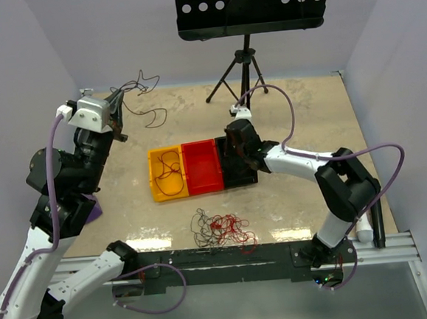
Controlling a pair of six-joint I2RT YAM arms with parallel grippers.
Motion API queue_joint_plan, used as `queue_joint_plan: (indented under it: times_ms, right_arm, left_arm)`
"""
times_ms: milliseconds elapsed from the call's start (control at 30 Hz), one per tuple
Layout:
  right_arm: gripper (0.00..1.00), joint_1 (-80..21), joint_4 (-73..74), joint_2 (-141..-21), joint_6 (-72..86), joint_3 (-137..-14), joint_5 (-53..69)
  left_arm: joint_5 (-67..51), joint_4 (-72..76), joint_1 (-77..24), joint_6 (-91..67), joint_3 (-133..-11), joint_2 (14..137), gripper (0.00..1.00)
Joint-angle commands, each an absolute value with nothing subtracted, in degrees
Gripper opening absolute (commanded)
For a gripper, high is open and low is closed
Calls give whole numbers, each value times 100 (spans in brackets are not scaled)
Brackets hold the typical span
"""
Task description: Untangle the cables
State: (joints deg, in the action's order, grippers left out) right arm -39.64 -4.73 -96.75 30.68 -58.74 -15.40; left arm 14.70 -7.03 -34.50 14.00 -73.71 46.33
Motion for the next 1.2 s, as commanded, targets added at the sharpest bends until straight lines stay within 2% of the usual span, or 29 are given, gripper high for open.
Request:
queue_joint_plan:
  times_ms: [0,67,200,267,333,500,667,933,1033,1167]
  right_arm:
    - [12,-3920,-589,-9571,3076,-5985,-1178]
    - [24,-3902,-563,-9501,3076,-5985,-1134]
    - [55,-3894,-431,-9404,3076,-6047,-1177]
    - [67,-3885,-299,-9457,3067,-6134,-1222]
    - [72,-3885,-159,-9414,3058,-6214,-1222]
    - [76,-3894,-44,-8703,3120,-6214,-1028]
    - [74,-3867,368,-7877,3217,-6109,-1256]
    - [73,-3148,905,-6356,3761,-5345,-2214]
    - [73,-2761,958,-6187,3867,-5160,-2276]
    - [74,-2225,757,-6538,3964,-4931,-1909]
  left_arm:
    - [1345,-527,-3419,1257,-7313,4641,0]
    - [1318,-545,-3419,1239,-7321,4649,0]
    - [1222,-615,-3419,1213,-7339,4667,0]
    - [1126,-668,-3419,1178,-7339,4702,0]
    - [985,-755,-3419,1125,-7348,4737,0]
    - [695,-914,-3419,1011,-7251,4825,0]
    - [335,-1010,-3437,888,-7075,5123,0]
    - [-474,-1239,-3691,580,-7426,6590,0]
    - [-606,-1248,-3910,440,-7681,7187,0]
    - [-686,-1161,-4236,369,-7857,7794,0]
